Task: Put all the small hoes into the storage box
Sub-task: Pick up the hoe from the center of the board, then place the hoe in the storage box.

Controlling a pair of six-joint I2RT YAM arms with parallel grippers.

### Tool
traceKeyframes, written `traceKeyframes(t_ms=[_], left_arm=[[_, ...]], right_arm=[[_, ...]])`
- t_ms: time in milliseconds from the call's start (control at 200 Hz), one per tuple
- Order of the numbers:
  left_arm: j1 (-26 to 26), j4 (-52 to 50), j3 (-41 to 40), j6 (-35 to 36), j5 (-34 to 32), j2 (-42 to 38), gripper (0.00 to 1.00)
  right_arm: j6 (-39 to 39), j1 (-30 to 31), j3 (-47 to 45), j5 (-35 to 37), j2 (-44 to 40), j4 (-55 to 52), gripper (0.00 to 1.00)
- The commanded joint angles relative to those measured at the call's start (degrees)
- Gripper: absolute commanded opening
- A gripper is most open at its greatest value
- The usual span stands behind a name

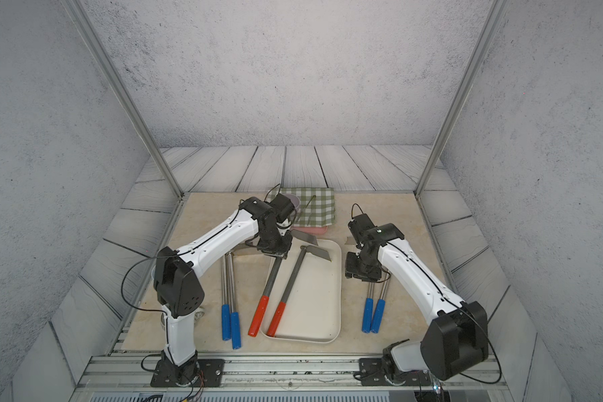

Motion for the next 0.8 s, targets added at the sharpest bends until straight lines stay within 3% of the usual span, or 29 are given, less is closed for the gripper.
traceKeyframes(t_ms=[0, 225, 796], left_arm=[[-1.4, 0.4, 5.0, 0.6, 1.8, 2.6, 0.0], [-2.7, -3.5, 11.5, 1.6, 2.6, 10.3, 0.0], [-2.8, -1.7, 6.5, 1.2, 3.3, 9.5, 0.0]], right_arm=[[-0.9, -0.7, -0.6, -0.6, -0.4, -1.1, 0.52], [-1.3, -1.3, -0.3, -0.5, -0.2, -1.4, 0.52], [-1.3, -1.4, -1.6, -1.3, 0.5, -0.4, 0.52]])
